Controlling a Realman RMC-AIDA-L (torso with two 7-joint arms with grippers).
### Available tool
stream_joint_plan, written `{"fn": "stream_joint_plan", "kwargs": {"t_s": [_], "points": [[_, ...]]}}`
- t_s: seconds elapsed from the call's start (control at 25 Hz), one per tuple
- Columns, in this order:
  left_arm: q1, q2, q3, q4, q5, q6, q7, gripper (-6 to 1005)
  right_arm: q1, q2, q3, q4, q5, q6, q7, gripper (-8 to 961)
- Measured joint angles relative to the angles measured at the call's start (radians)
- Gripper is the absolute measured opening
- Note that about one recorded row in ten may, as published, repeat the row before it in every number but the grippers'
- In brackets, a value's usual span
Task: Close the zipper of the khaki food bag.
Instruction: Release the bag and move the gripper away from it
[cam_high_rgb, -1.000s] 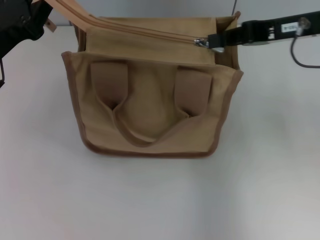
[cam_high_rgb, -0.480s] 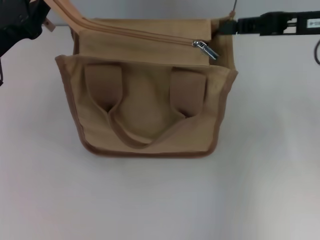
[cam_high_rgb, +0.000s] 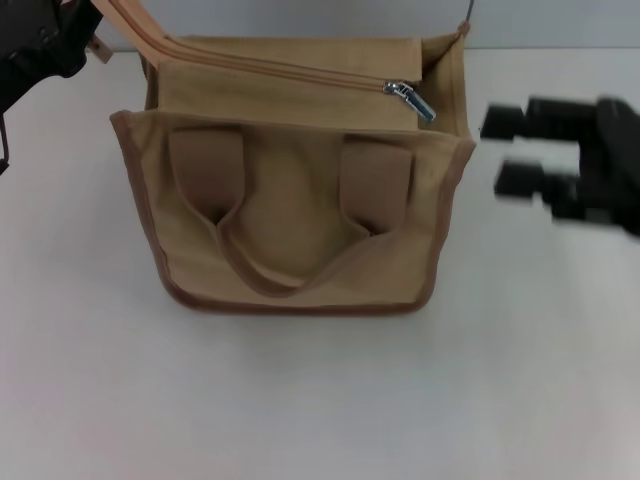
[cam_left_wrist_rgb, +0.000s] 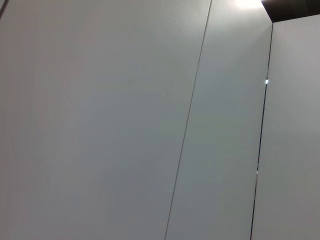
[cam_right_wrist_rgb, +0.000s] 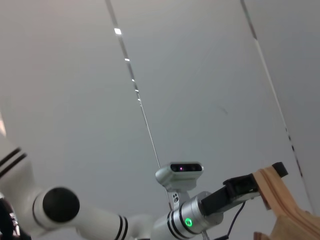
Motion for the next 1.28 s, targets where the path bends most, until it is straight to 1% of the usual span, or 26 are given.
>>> {"fn": "stream_joint_plan", "kwargs": {"t_s": [0.04, 0.08, 0.12, 0.16, 0.24, 0.28, 0.36, 0.48, 0.52, 0.56, 0.64, 1.04, 1.16, 1.24, 1.28], "points": [[0.000, 0.001, 0.000, 0.000, 0.000, 0.000, 0.000, 6, -0.032, 0.005, -0.006, 0.045, -0.006, -0.015, -0.124, 479], [0.000, 0.001, 0.000, 0.000, 0.000, 0.000, 0.000, 6, -0.032, 0.005, -0.006, 0.045, -0.006, -0.015, -0.124, 524], [0.002, 0.001, 0.000, 0.000, 0.000, 0.000, 0.000, 6, -0.057, 0.006, -0.010, 0.090, -0.030, -0.020, -0.219, 569], [0.002, 0.001, 0.000, 0.000, 0.000, 0.000, 0.000, 7, -0.057, 0.006, -0.010, 0.090, -0.030, -0.020, -0.219, 599], [0.003, 0.002, 0.000, 0.000, 0.001, -0.001, 0.000, 7, -0.075, 0.006, -0.010, 0.148, -0.097, -0.023, -0.314, 658], [0.003, 0.002, 0.000, 0.000, 0.001, -0.001, 0.000, 7, -0.075, 0.006, -0.010, 0.148, -0.097, -0.023, -0.314, 688], [0.004, 0.003, 0.000, 0.000, 0.004, -0.002, 0.000, 7, -0.082, 0.009, -0.010, 0.185, -0.152, -0.014, -0.373, 748], [0.004, 0.004, 0.001, -0.001, 0.007, -0.003, -0.003, 7, -0.085, 0.024, -0.010, 0.220, -0.238, 0.024, -0.442, 748], [0.004, 0.004, 0.002, -0.001, 0.007, -0.004, -0.007, 7, -0.085, 0.039, -0.010, 0.223, -0.300, 0.063, -0.472, 748], [0.004, 0.004, 0.002, -0.001, 0.007, -0.004, -0.007, 7, -0.085, 0.039, -0.010, 0.223, -0.300, 0.063, -0.472, 748], [0.005, 0.004, 0.002, -0.002, 0.008, -0.005, -0.010, 7, -0.082, 0.057, -0.010, 0.222, -0.363, 0.105, -0.483, 748], [0.016, 0.001, 0.008, -0.001, 0.015, -0.011, -0.010, 8, -0.076, 0.059, 0.000, 0.229, -0.373, 0.102, -0.493, 748], [0.027, 0.009, 0.015, 0.006, 0.023, -0.029, -0.021, 8, -0.074, 0.059, 0.001, 0.229, -0.372, 0.104, -0.494, 748], [0.040, 0.024, 0.029, 0.016, 0.025, -0.036, -0.052, 8, -0.073, 0.059, 0.001, 0.230, -0.370, 0.105, -0.494, 748], [0.040, 0.024, 0.029, 0.016, 0.025, -0.036, -0.052, 8, -0.073, 0.059, 0.001, 0.230, -0.370, 0.105, -0.494, 748]]}}
